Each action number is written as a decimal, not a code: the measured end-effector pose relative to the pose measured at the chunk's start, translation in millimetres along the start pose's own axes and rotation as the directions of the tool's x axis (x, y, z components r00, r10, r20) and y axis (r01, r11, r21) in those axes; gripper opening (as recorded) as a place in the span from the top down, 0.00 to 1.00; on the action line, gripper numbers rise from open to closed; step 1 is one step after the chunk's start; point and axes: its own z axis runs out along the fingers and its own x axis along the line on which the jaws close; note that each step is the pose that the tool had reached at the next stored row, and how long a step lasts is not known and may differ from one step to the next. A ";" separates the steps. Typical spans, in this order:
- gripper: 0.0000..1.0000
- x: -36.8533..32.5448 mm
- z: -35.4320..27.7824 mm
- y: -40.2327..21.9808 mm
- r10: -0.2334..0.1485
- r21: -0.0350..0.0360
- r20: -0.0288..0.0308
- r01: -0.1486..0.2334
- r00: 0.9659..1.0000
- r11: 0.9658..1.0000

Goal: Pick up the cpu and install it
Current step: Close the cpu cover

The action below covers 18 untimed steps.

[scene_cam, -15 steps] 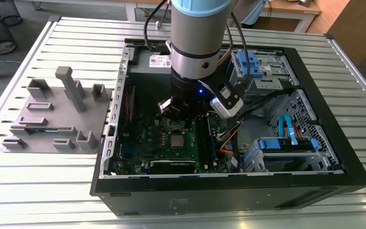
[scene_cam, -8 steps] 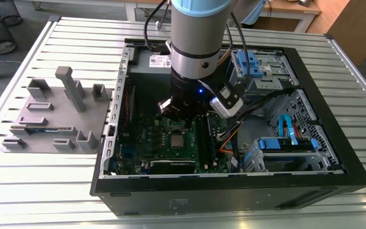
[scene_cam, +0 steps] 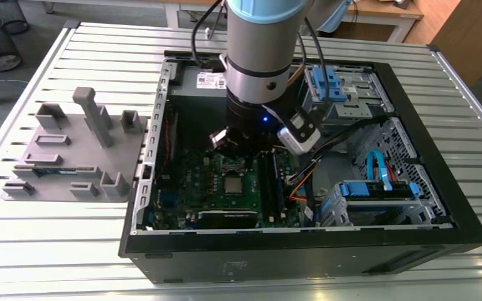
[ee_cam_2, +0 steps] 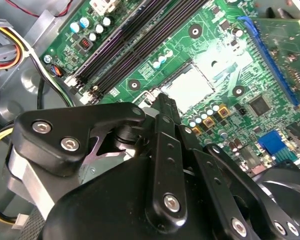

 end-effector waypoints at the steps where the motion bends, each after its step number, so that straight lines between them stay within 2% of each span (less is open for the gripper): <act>1: 0.89 -1.0 0.4 0.8 0.000 0.000 0.000 0.000 1.000 1.000; 7: 0.89 -9.3 3.6 6.8 -0.002 0.000 0.000 0.002 1.000 1.000; 14: 0.89 -19.9 8.1 10.3 -0.004 0.000 0.000 0.004 1.000 1.000; 18: 0.89 -20.5 8.4 10.9 -0.005 0.000 0.000 0.005 1.000 1.000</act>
